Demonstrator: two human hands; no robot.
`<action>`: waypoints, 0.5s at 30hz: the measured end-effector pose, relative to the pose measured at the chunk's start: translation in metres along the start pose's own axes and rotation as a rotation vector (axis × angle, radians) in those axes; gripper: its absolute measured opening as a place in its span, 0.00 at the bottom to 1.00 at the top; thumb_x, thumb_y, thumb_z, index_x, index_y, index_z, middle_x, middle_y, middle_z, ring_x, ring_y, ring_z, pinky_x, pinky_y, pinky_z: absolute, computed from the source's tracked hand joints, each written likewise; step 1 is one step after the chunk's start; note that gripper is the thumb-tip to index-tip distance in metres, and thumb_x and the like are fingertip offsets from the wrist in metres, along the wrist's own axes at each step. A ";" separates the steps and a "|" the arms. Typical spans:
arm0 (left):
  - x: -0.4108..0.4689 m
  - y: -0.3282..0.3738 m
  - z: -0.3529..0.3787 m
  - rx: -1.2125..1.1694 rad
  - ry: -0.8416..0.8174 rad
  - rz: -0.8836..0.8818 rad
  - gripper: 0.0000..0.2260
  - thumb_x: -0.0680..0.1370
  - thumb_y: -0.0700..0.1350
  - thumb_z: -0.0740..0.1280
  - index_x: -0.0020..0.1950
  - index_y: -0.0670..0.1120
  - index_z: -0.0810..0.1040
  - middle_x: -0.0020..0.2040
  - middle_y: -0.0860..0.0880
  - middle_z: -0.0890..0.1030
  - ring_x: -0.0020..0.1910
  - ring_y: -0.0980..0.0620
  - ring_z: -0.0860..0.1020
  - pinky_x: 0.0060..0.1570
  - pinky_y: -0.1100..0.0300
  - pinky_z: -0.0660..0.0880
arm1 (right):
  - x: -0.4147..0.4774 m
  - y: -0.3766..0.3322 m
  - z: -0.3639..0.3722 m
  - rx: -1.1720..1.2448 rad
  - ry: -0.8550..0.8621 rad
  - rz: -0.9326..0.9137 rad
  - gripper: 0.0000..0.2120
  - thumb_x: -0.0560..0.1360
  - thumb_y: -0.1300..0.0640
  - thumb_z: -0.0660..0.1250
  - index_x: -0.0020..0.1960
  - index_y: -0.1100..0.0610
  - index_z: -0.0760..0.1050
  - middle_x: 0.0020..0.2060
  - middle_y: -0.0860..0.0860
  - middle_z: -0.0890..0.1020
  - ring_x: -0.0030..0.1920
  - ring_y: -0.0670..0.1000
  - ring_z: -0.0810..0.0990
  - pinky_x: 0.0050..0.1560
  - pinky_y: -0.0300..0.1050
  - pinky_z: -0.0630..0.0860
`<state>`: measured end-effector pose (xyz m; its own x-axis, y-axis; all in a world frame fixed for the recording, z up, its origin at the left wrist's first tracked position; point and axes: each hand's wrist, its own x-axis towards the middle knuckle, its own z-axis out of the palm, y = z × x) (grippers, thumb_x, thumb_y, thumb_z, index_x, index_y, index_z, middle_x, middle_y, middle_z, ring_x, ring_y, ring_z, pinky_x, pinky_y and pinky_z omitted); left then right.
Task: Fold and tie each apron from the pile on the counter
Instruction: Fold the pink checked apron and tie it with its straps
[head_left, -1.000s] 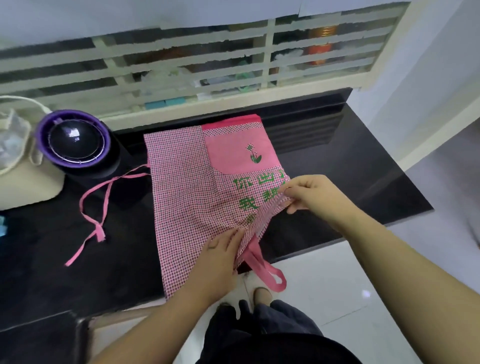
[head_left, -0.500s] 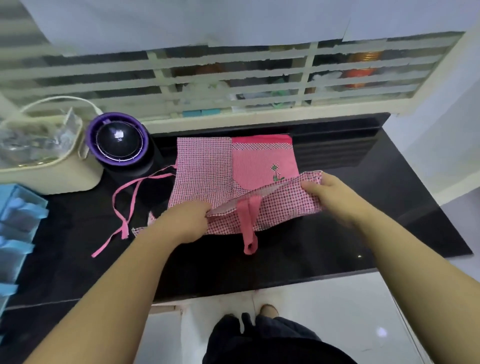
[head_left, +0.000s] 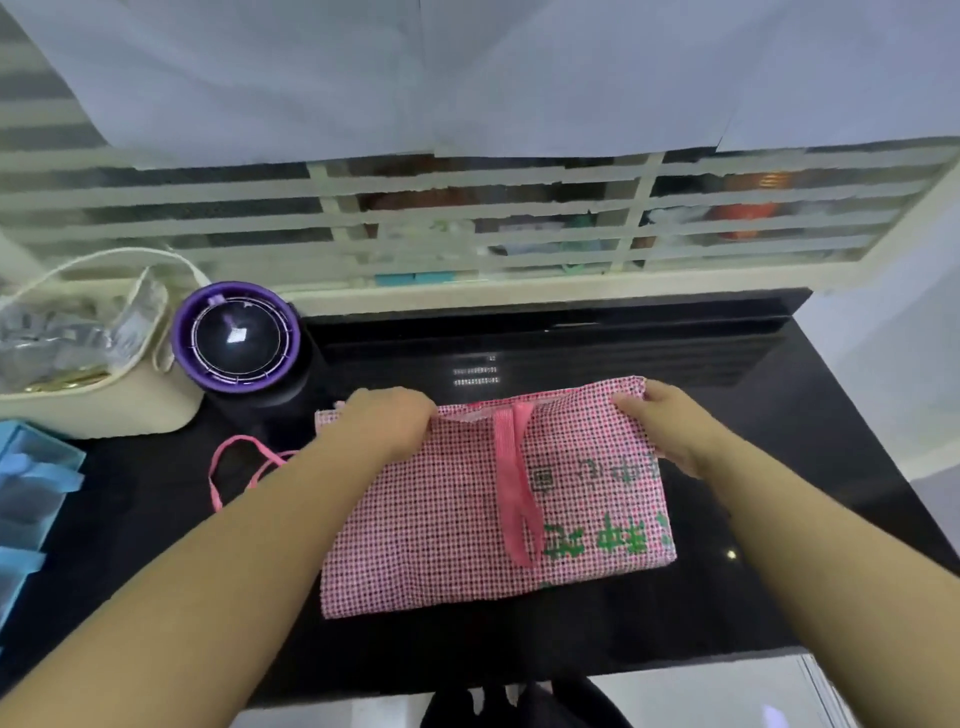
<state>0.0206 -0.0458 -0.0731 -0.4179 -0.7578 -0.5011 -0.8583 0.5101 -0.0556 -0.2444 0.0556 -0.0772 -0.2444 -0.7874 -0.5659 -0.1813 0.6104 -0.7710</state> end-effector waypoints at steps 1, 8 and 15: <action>0.010 0.001 0.013 0.007 0.037 -0.014 0.11 0.81 0.44 0.57 0.57 0.53 0.77 0.56 0.53 0.79 0.56 0.49 0.76 0.49 0.54 0.66 | 0.009 0.010 0.004 -0.009 0.021 0.006 0.14 0.79 0.49 0.63 0.55 0.59 0.77 0.50 0.58 0.84 0.50 0.58 0.83 0.59 0.59 0.76; 0.042 0.000 0.057 -0.064 0.195 -0.168 0.12 0.81 0.45 0.56 0.59 0.53 0.76 0.56 0.51 0.80 0.60 0.47 0.74 0.72 0.40 0.50 | 0.035 0.048 0.028 -0.086 0.207 -0.077 0.07 0.80 0.58 0.63 0.49 0.61 0.76 0.45 0.58 0.83 0.44 0.60 0.82 0.47 0.56 0.78; 0.041 0.002 0.077 -0.221 0.407 -0.398 0.25 0.76 0.37 0.60 0.73 0.48 0.64 0.68 0.43 0.66 0.72 0.41 0.58 0.68 0.31 0.39 | 0.052 0.044 0.045 -0.172 0.421 -0.106 0.17 0.79 0.54 0.63 0.66 0.58 0.68 0.51 0.49 0.77 0.50 0.51 0.77 0.47 0.43 0.73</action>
<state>0.0244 -0.0448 -0.1603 -0.0955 -0.9898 -0.1058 -0.9952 0.0926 0.0316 -0.2223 0.0375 -0.1540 -0.5752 -0.7644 -0.2912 -0.3731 0.5620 -0.7382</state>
